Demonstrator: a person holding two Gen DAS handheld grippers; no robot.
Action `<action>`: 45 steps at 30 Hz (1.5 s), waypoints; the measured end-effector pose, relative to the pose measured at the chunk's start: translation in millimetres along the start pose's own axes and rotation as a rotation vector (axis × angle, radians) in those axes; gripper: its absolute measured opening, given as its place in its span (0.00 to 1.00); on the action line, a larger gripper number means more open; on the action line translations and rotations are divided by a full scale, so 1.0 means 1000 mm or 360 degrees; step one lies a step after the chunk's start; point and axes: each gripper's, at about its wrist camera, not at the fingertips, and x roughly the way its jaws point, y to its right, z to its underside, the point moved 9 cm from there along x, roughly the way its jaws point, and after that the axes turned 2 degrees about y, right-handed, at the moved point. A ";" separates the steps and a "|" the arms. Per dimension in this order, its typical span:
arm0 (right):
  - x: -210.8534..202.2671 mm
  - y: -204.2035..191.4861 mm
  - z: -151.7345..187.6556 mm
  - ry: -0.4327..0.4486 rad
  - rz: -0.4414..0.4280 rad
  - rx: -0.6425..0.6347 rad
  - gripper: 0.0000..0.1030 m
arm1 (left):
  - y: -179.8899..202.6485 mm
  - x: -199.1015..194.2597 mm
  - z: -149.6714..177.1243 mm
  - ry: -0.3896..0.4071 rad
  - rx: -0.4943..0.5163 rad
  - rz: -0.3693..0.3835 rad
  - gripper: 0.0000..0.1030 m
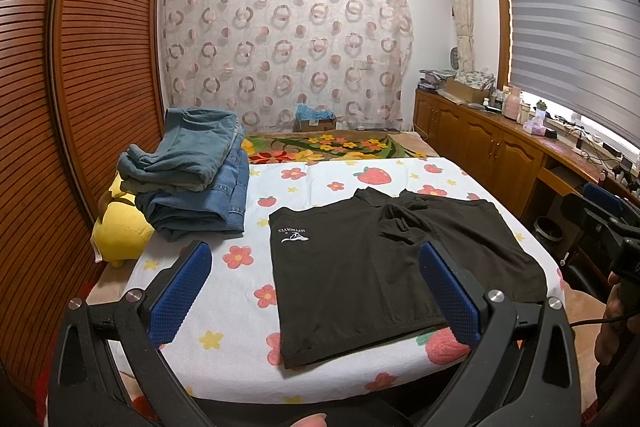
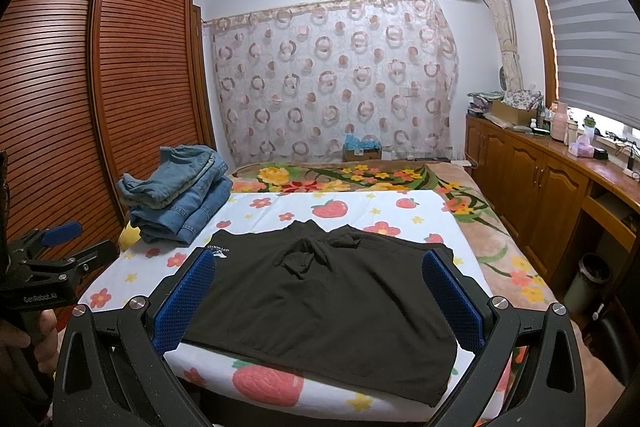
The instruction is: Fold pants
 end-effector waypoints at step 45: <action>0.022 0.022 0.026 -0.0201 0.0051 0.0014 1.00 | -0.001 0.043 0.045 -0.0234 -0.0045 0.0037 1.00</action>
